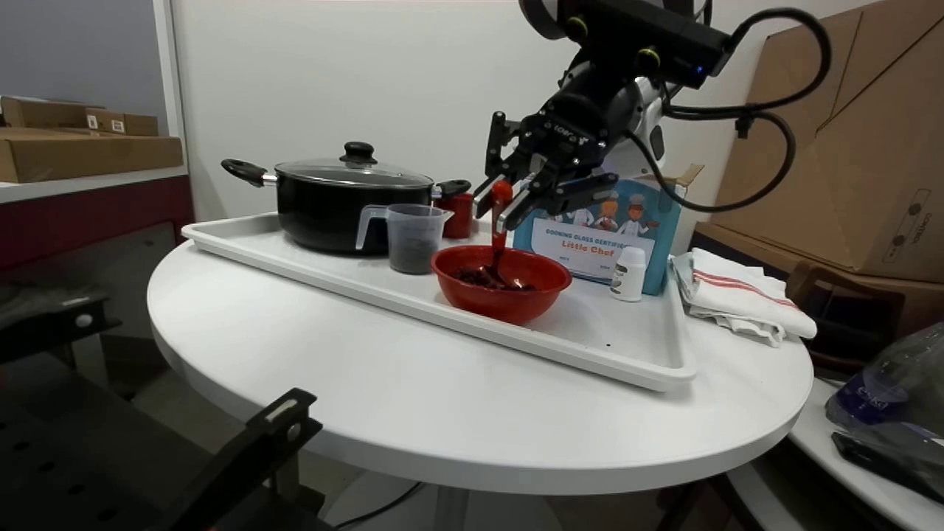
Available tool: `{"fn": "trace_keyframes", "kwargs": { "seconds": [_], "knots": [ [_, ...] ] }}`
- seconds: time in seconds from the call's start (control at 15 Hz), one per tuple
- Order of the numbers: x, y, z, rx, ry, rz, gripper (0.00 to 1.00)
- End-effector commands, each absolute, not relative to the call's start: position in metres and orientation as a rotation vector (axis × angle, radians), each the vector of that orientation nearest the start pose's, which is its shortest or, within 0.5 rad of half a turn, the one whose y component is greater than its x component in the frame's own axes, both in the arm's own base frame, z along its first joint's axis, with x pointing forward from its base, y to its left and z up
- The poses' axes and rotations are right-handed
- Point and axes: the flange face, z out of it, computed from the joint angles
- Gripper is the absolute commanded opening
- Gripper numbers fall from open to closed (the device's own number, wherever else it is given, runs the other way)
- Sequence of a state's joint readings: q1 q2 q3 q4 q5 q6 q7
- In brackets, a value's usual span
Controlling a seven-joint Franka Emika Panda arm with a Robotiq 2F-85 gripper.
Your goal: Use the spoon to scoop some beans from the red bowl to the clear jar
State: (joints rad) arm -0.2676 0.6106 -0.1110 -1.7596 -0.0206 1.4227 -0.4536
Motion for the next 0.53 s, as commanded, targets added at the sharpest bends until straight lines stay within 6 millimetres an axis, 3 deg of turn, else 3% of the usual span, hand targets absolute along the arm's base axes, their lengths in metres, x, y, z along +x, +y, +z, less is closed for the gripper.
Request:
{"fn": "trace_keyframes", "kwargs": {
  "seconds": [0.0, 0.47],
  "knots": [
    [0.511, -0.188, 0.2, -2.694, -0.035, 1.352, 0.09],
    [0.511, -0.137, 0.193, -2.765, -0.149, 1.59, 0.09]
  ]
}}
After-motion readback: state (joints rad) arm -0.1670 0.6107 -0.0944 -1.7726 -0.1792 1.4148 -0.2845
